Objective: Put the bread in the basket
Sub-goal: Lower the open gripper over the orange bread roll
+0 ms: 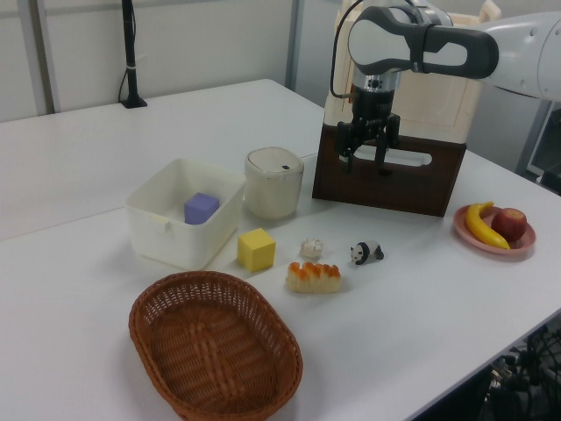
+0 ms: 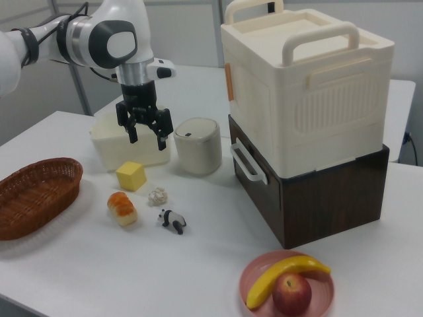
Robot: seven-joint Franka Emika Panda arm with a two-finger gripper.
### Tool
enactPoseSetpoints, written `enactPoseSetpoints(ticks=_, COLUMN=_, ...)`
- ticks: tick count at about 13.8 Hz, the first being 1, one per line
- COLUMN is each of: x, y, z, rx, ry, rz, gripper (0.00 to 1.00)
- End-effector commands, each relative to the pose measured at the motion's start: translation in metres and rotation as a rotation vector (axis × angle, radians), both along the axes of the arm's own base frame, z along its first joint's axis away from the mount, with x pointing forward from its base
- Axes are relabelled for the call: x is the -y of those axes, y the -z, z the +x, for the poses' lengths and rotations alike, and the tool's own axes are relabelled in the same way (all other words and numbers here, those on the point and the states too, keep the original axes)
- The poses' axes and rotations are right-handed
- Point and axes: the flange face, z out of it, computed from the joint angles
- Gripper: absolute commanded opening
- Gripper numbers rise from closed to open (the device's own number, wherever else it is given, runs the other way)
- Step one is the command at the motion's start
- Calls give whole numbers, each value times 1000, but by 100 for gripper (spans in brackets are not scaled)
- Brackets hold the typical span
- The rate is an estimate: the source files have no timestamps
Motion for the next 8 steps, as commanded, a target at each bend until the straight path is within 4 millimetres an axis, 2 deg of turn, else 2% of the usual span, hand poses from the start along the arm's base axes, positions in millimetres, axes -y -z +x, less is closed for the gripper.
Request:
enactPoseSetpoints(ticks=1, x=-2, y=0, z=-1, rx=0, ry=-27, rz=-14, gripper=93)
enactPoseSetpoints(ticks=5, x=-4, y=5, z=-3, rx=-13, ry=-63, rz=-11, gripper=98)
enactPoseSetpoints(ticks=6, x=-11, y=14, z=-6, rx=-36, ry=-110, rz=-6, gripper=100)
enactPoseSetpoints(ticks=7, x=-26, y=31, z=-10, rx=-69, ry=-223, rz=5, gripper=100)
enactPoseSetpoints(ticks=8, x=-38, y=38, z=-12, rx=-82, ry=-302, rz=12, gripper=100)
